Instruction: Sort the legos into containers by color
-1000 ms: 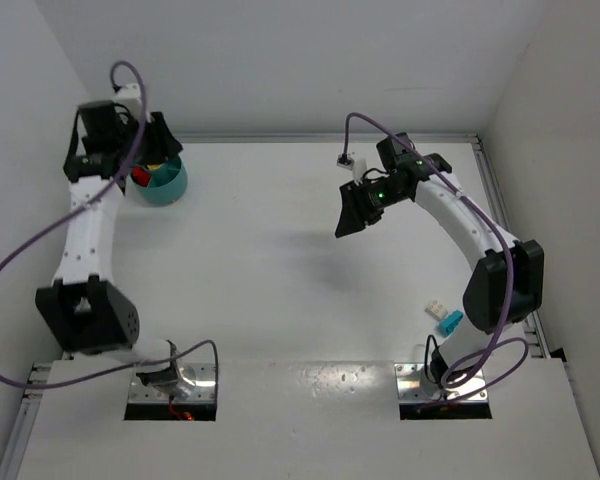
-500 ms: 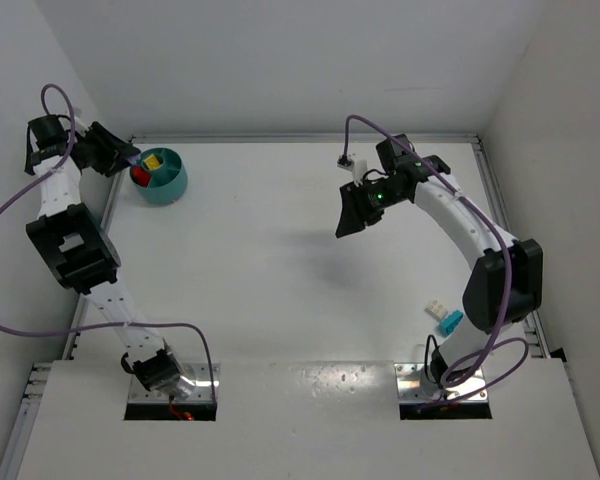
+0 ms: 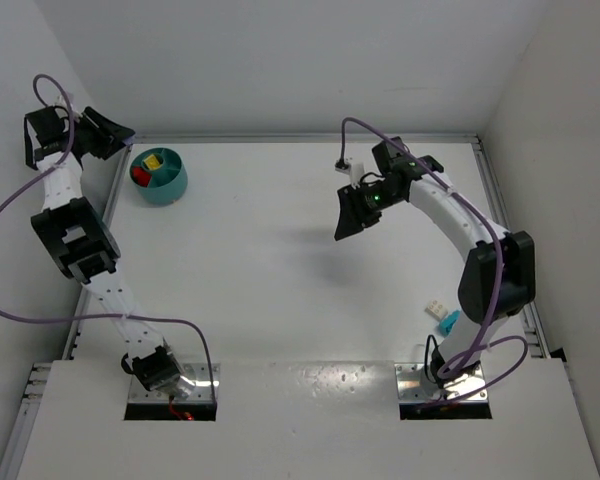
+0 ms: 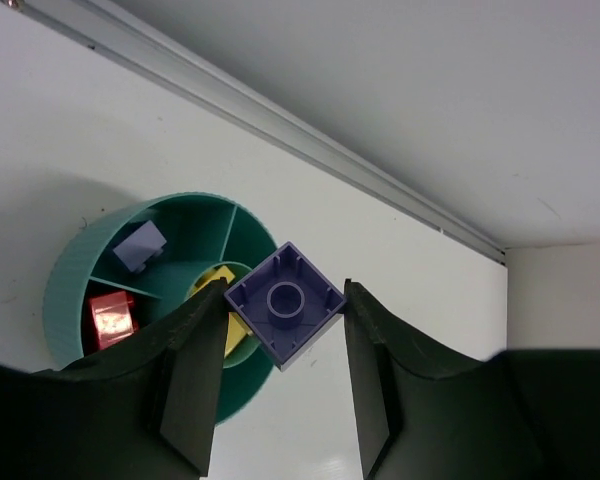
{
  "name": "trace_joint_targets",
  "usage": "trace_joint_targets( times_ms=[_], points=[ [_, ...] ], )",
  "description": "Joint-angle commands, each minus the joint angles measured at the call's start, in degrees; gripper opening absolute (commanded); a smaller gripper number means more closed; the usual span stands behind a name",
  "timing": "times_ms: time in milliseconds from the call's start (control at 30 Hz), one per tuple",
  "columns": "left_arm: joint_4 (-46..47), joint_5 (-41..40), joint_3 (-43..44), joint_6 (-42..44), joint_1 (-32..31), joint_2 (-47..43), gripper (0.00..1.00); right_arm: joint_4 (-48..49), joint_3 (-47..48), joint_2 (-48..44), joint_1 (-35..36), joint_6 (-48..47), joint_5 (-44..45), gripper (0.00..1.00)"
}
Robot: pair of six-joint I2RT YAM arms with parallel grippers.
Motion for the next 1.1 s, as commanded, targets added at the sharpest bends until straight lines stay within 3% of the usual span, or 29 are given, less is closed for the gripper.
trace_joint_targets(
  times_ms=[0,300,867,967,1067],
  points=[
    [3.0,1.0,1.7,-0.6,0.5,2.5,0.11,0.3,1.6,0.2,0.4,0.6,-0.9,0.41],
    [4.2,1.0,3.0,0.0,0.5,5.2,0.13,-0.2,2.1,1.9,0.9,0.6,-0.3,0.41],
    [4.2,0.5,3.5,1.1,0.5,9.1,0.27,-0.2,3.2,4.1,0.9,1.1,0.2,0.41],
    [4.2,0.5,3.5,1.1,0.5,9.1,0.32,-0.2,3.7,4.7,0.9,1.1,0.2,0.41],
    [4.2,0.5,3.5,1.6,0.5,9.6,0.46,-0.2,3.7,4.7,0.9,1.1,0.2,0.41]
  ],
)
